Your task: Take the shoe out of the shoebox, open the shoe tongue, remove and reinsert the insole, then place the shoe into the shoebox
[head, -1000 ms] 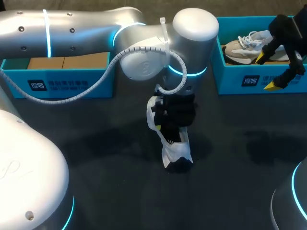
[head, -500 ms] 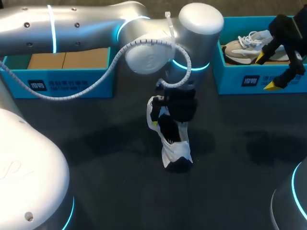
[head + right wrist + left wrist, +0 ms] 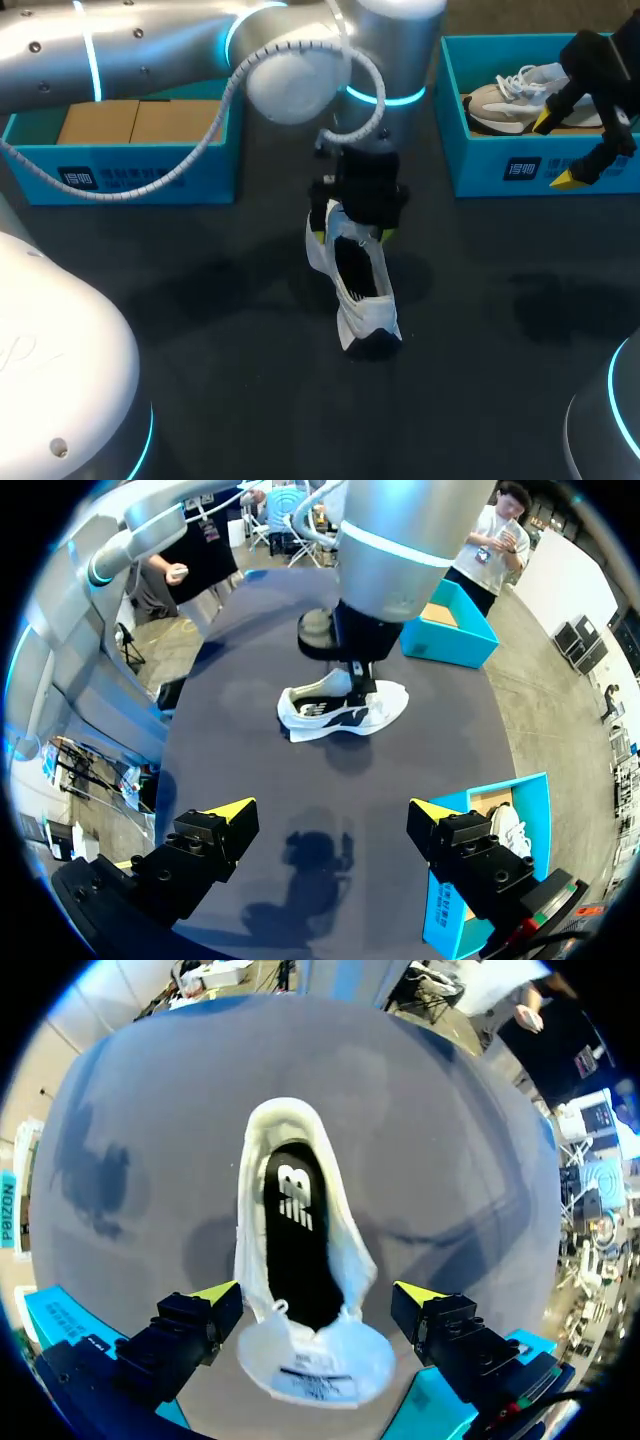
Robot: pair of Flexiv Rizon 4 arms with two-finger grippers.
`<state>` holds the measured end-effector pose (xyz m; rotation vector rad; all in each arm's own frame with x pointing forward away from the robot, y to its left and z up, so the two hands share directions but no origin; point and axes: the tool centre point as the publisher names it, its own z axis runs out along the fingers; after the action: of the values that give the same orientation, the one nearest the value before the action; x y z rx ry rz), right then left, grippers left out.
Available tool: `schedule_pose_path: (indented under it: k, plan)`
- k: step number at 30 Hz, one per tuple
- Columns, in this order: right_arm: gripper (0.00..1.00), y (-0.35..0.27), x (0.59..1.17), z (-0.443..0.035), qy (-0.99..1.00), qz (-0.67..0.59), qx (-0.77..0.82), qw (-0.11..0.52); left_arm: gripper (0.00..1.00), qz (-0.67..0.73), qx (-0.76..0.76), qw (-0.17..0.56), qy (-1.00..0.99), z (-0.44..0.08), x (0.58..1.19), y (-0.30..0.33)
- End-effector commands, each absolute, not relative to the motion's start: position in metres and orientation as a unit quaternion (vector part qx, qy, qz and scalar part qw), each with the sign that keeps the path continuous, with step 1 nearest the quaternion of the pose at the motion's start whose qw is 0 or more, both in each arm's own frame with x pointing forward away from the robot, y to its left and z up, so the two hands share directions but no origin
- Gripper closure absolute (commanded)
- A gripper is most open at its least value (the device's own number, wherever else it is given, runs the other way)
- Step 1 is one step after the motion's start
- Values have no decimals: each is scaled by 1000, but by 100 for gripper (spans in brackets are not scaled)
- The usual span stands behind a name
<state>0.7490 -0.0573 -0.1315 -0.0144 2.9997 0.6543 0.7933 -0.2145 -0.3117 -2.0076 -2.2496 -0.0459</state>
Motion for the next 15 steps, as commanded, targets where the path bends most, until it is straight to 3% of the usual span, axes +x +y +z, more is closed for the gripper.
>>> schedule_pose_path:
  k: [1, 15]
  plan:
    - [0, -57, 751, -131, 977, 212, -5, 34, 0, -7, -676, 70, -734, -289, 799, -210]
    - [0, -57, 751, -131, 977, 212, -5, 34, 0, -7, -666, 52, -744, -255, 829, -196]
